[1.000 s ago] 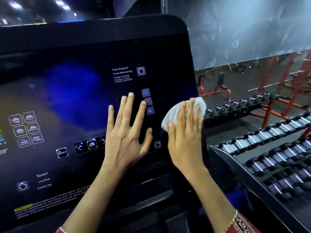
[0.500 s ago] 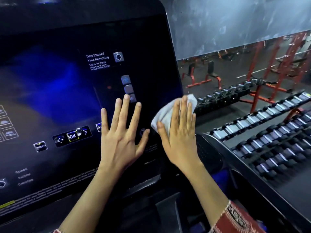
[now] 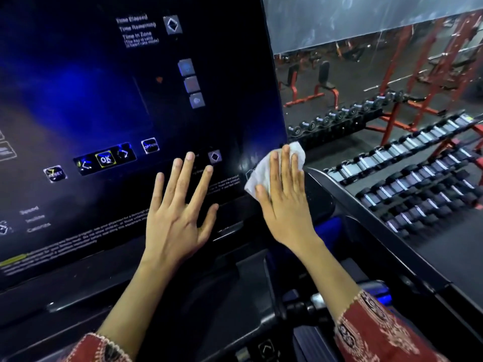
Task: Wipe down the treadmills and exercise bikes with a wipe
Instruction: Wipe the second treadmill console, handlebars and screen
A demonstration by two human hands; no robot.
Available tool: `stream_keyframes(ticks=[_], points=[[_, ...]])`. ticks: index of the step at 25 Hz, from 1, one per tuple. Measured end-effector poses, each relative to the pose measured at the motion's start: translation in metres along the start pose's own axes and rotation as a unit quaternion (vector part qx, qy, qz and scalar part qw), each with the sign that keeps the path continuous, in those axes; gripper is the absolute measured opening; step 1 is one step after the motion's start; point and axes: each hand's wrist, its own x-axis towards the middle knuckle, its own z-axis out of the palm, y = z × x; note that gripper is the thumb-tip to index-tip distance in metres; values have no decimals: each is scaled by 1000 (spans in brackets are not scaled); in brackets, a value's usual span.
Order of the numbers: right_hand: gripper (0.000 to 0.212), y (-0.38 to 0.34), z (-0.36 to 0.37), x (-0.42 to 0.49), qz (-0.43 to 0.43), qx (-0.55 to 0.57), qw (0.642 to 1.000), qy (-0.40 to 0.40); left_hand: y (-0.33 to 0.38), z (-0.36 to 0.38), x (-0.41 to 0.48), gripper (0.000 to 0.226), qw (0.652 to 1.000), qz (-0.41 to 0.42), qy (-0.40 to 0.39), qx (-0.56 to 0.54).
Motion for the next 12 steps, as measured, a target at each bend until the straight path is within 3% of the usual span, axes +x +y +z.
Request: stream_keyframes(ticks=[4, 8, 10, 12], points=[[62, -24, 17, -50, -11, 87, 996, -30, -11, -11, -34, 58, 999, -27, -21, -2], [62, -44, 14, -47, -182, 79, 972, -126, -15, -14, -55, 57, 999, -37, -30, 3], [52, -17, 4, -35, -240, 13, 965, -107, -17, -14, -58, 56, 999, -43, -32, -3], [49, 11, -5, -30, -193, -23, 978, -72, -16, -15, -60, 56, 998, -49, -32, -6]])
